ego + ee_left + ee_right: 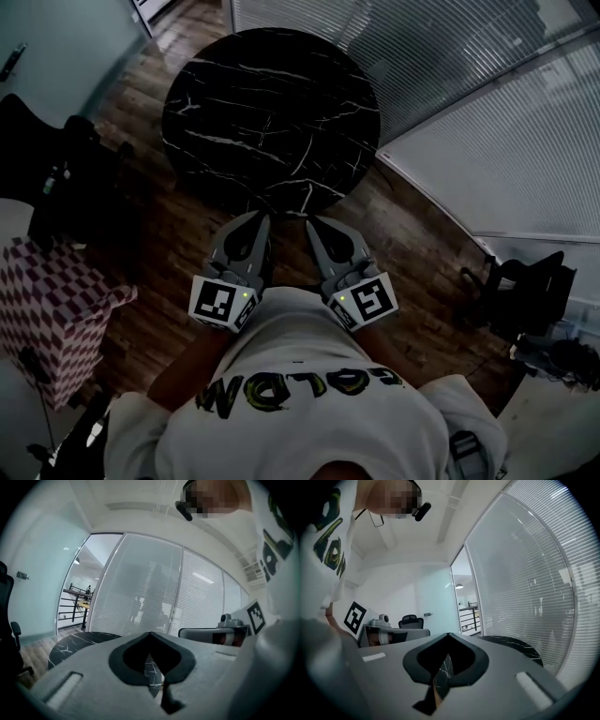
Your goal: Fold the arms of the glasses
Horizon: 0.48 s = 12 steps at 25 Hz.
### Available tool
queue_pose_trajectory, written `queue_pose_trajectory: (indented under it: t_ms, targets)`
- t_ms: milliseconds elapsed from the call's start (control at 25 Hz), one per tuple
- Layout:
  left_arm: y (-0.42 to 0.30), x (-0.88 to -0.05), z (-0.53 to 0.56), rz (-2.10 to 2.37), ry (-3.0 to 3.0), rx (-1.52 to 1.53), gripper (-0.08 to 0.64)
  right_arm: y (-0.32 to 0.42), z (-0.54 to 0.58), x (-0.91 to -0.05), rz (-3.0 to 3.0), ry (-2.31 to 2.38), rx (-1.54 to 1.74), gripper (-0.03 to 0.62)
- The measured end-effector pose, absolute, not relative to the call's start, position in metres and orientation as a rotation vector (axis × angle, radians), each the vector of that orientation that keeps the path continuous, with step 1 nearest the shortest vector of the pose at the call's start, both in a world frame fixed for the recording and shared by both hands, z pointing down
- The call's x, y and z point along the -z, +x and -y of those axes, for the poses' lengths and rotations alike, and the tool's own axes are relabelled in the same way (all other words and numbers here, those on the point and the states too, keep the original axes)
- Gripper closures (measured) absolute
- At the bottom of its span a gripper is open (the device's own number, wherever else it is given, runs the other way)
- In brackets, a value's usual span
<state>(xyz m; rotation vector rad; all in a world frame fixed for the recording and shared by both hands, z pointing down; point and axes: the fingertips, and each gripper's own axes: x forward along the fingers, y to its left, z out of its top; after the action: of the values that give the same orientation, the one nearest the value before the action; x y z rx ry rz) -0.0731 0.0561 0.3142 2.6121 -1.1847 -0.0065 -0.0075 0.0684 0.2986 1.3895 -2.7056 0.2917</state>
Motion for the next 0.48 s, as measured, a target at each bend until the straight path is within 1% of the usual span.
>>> queue_pose_trajectory:
  t_ms: [200,480]
  targets:
    - [-0.087,-0.318,-0.014,1.158,2.619,-0.009,0.558,-0.020,-0.026,-0.304,2.683,1.414,-0.279,0.591]
    - [-0.078,-0.327,0.016,1.144,2.605,-0.046,0.558,-0.014,0.006,-0.307,2.671,1.380,-0.238,0.591]
